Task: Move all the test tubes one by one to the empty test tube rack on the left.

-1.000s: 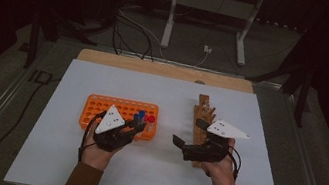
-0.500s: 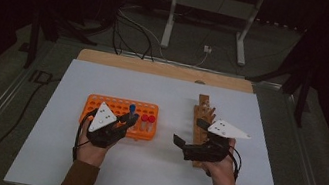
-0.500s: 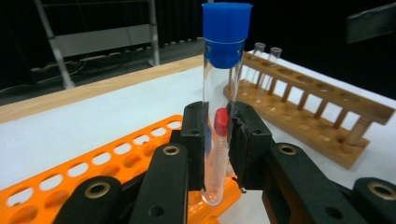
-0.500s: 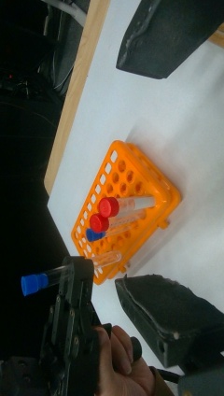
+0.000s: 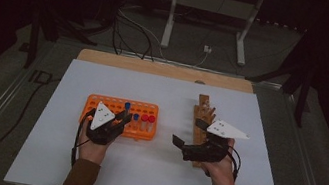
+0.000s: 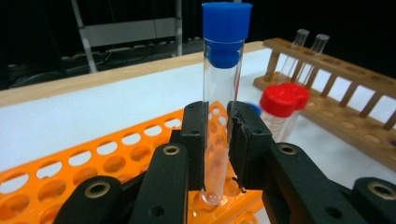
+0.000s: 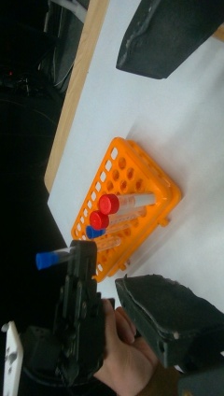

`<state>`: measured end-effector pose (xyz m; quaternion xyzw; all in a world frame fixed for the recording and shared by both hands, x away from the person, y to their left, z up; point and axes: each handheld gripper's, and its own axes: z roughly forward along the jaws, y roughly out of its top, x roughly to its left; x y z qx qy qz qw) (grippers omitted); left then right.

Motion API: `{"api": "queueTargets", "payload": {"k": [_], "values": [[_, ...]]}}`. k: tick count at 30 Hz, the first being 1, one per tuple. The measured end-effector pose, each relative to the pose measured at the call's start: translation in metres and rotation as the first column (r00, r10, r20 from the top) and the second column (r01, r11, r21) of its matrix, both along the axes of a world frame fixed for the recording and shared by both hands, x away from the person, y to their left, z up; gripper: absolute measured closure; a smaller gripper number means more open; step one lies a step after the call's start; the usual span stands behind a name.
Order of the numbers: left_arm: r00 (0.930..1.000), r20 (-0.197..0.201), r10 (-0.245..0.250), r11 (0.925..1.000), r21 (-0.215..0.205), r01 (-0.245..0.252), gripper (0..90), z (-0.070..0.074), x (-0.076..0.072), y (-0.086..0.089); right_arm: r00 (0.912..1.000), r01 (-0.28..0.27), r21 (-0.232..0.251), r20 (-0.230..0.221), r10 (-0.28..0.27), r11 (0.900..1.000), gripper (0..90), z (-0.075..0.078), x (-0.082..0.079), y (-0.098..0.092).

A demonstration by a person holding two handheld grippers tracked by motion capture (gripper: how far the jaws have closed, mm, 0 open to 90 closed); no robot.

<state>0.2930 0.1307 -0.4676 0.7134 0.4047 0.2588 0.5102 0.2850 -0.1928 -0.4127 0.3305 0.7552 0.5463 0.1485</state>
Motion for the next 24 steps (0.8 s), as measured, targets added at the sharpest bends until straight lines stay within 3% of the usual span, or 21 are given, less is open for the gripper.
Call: {"api": "queueTargets", "payload": {"k": [8, 13, 19, 24], "values": [[0.9996, -0.023, 0.016, 0.9998, -0.007, -0.017, 77.3, -0.01, 0.006, -0.001, 1.0, -0.005, -0.004, -0.006, 0.005, 1.0, 0.2, -0.002, 0.0, 0.001], [0.9987, -0.049, 0.016, 0.9998, 0.013, -0.016, 77.3, -0.017, 0.008, -0.003, 1.0, -0.008, -0.004, -0.005, 0.008, 1.0, 0.2, -0.002, 0.0, 0.002], [0.9942, -0.107, 0.013, 0.9981, 0.062, -0.006, 77.4, -0.027, 0.01, -0.008, 1.0, -0.007, -0.003, -0.003, 0.007, 1.0, 0.2, -0.002, 0.0, 0.0], [0.9922, -0.124, 0.009, 0.9964, 0.084, 0.001, 77.7, -0.029, 0.01, -0.009, 1.0, -0.003, 0.0, -0.001, 0.003, 1.0, 0.2, -0.001, 0.0, -0.002]]}}
